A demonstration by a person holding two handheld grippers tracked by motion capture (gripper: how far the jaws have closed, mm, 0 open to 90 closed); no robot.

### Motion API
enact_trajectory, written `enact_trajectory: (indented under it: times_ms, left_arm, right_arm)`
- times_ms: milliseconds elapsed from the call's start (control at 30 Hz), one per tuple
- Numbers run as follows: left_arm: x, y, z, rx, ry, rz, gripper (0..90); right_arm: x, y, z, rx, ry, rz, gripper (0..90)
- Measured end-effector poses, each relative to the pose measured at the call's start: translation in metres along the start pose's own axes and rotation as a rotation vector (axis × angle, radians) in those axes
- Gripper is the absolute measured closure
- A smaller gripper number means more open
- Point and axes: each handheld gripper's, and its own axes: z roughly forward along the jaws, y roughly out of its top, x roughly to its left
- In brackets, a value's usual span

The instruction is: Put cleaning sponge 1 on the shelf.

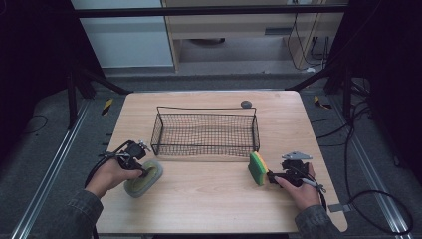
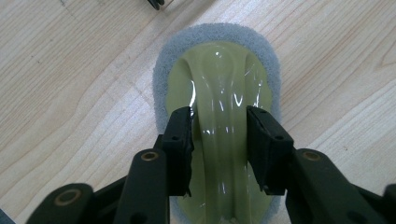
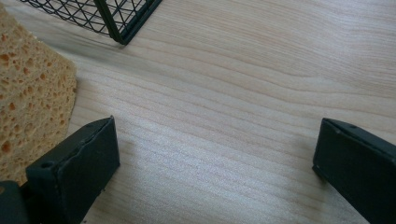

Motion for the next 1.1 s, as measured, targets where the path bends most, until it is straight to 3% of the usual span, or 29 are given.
enact_trajectory:
  times_ms: [267, 400, 567, 633, 667, 700, 767, 1100]
  left_arm:
    - [0.001, -0.001, 0.000, -0.001, -0.002, 0.008, 70.1]
    - [0.001, -0.005, -0.008, -0.027, 0.011, 0.033, 70.4]
    - [0.000, -0.009, -0.031, -0.088, 0.056, 0.096, 70.5]
    - [-0.003, -0.009, -0.044, -0.128, 0.086, 0.139, 70.4]
    - [-0.003, -0.009, -0.044, -0.128, 0.086, 0.139, 70.5]
    - [-0.007, -0.009, -0.053, -0.143, 0.105, 0.170, 70.5]
    - [-0.009, -0.008, -0.060, -0.160, 0.118, 0.194, 70.4]
    - [-0.014, 0.005, -0.078, -0.180, 0.163, 0.280, 70.5]
  right_arm:
    - [0.000, 0.000, 0.000, 0.000, 0.001, 0.001, 0.7]
    - [0.000, 0.000, 0.000, 0.001, 0.001, -0.003, 0.6]
    - [0.000, 0.000, 0.000, -0.001, 0.003, -0.004, 0.5]
    - [-0.001, 0.000, 0.000, -0.002, 0.004, -0.005, 0.5]
    - [-0.001, 0.000, 0.000, -0.002, 0.004, -0.005, 0.5]
    - [0.000, 0.000, 0.000, -0.002, 0.004, -0.005, 0.5]
    - [-0.001, 0.000, 0.000, -0.002, 0.004, -0.005, 0.5]
    - [-0.001, 0.000, 0.000, -0.002, 0.004, -0.005, 0.5]
